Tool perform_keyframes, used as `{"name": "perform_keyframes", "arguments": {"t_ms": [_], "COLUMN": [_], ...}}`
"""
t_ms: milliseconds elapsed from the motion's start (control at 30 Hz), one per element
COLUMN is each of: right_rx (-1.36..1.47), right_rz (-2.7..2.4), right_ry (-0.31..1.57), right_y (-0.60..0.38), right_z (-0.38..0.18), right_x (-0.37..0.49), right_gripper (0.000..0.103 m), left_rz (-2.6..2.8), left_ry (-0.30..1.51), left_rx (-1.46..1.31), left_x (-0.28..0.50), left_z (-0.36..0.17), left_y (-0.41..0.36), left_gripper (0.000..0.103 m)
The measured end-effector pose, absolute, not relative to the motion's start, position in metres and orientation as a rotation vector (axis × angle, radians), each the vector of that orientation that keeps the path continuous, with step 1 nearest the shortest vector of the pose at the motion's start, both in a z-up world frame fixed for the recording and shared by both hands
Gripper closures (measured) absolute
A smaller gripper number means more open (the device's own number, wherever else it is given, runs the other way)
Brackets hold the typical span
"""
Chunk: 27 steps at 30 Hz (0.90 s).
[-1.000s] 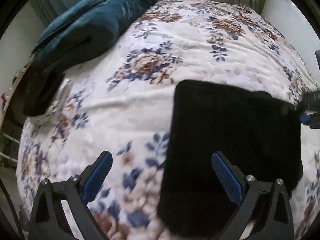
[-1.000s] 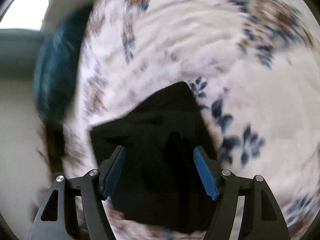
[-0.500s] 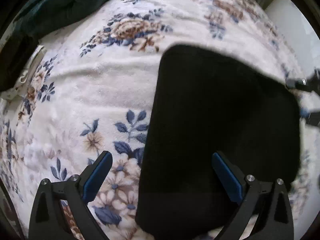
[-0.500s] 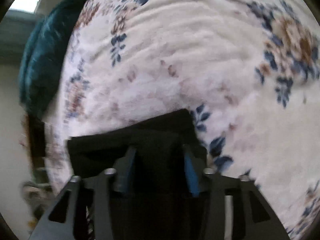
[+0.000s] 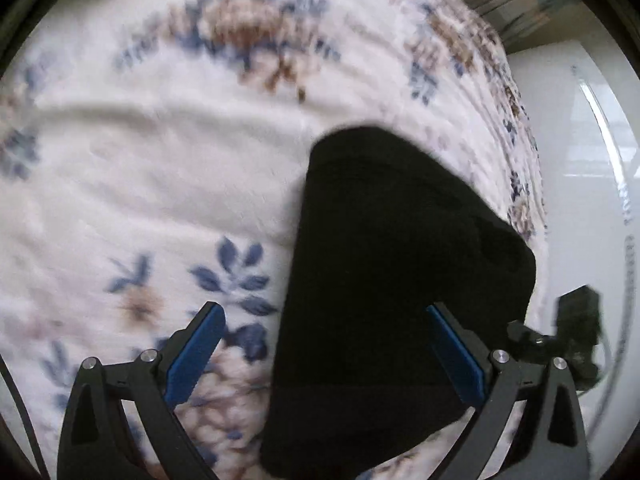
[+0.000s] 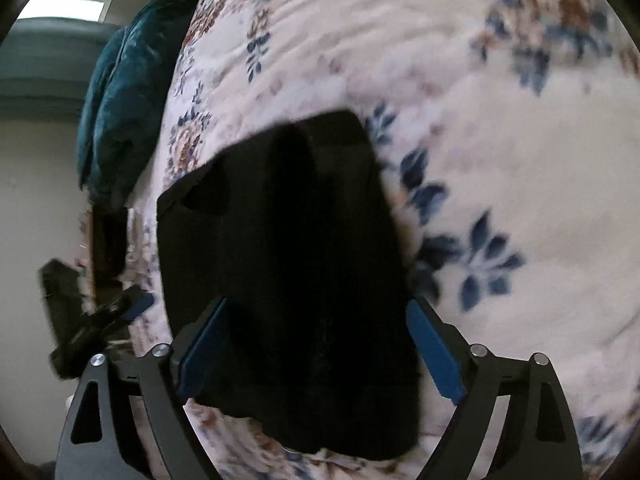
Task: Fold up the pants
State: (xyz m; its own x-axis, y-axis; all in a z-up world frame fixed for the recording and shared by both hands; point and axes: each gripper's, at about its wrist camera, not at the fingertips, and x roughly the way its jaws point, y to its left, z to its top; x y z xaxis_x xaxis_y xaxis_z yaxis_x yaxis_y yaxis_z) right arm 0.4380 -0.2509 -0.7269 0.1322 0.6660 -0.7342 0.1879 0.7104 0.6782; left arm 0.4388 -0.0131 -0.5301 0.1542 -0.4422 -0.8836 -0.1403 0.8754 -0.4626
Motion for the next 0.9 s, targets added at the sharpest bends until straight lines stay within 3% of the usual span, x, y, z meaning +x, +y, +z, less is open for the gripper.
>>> {"name": "perform_keyframes", "arguments": {"t_ms": [200, 500, 633, 700, 800, 900], "right_rx": [0.798, 1.031, 0.928, 0.887, 0.890, 0.885], "right_rz": [0.428, 0.560, 0.544, 0.531, 0.521, 0.513], "right_ry": [1.492, 1.630, 1.603, 1.562, 1.515, 1.490], "right_y": [-0.244, -0.230, -0.212, -0.208, -0.208, -0.206], "right_z": [-0.766, -0.821, -0.812, -0.801, -0.788, -0.780], "right_x": [0.442, 0.464, 0.468, 0.466, 0.459, 0.453], "right_gripper": [0.000, 0.000, 0.001, 0.009, 0.023, 0.029], "left_rz": [-0.363, -0.495, -0.533, -0.538, -0.548, -0.547], "left_ry": [1.531, 1.584, 1.528, 1.519, 1.500, 1.505], "left_rx": [-0.718, -0.674, -0.599, -0.575, -0.508, -0.495], "left_x": [0.446, 0.456, 0.446, 0.441, 0.432, 0.427], "left_z": [-0.581, -0.597, -0.580, -0.572, -0.557, -0.548], "left_y": [-0.021, -0.057, -0.065, -0.066, -0.070, -0.074], "left_gripper": [0.000, 0.002, 0.022, 0.036, 0.045, 0.049]}}
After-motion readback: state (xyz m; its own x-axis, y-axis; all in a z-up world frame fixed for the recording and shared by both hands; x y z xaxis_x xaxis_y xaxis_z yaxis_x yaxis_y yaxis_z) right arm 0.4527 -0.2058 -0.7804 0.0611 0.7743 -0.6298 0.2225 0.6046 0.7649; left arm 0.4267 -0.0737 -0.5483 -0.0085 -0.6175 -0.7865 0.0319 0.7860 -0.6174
